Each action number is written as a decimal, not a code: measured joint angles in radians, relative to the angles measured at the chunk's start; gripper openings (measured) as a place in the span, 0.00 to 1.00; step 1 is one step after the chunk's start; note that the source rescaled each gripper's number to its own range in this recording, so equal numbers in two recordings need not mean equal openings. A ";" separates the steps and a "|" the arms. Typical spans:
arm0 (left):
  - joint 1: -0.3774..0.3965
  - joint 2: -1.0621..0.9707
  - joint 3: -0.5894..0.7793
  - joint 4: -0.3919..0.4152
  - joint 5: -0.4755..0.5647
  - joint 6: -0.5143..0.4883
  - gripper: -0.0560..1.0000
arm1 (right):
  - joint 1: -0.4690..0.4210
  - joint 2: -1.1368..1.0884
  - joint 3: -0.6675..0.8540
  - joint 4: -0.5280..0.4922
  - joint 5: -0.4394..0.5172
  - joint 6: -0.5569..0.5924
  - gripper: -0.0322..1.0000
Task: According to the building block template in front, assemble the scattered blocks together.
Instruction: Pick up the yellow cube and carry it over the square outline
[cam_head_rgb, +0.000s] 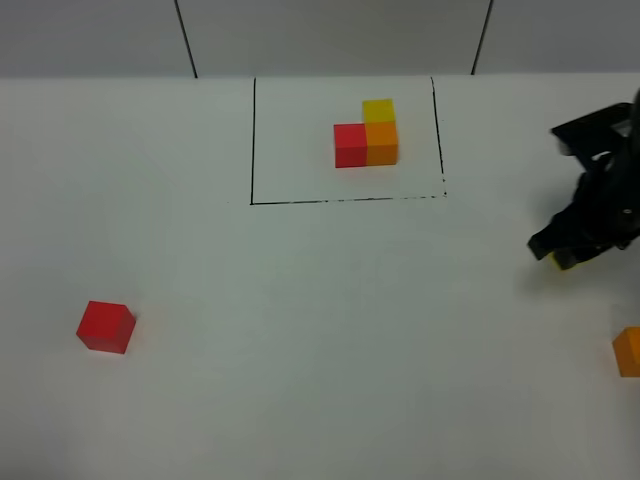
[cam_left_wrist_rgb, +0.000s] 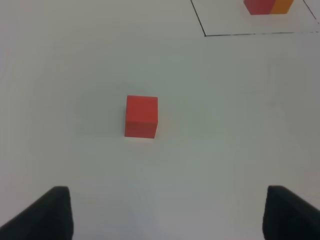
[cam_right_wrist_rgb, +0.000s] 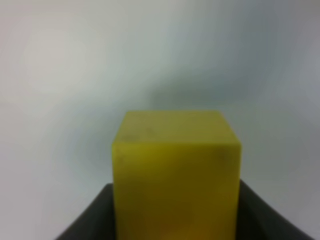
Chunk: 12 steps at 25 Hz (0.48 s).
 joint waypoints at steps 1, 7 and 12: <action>0.000 0.000 0.000 0.000 0.000 0.000 0.70 | 0.066 -0.006 -0.001 -0.024 0.015 -0.040 0.03; 0.000 0.000 0.000 0.000 0.000 0.000 0.70 | 0.409 -0.008 -0.001 -0.392 0.120 -0.209 0.03; 0.000 0.000 0.000 0.000 0.000 0.000 0.69 | 0.511 -0.006 -0.001 -0.467 0.102 -0.443 0.03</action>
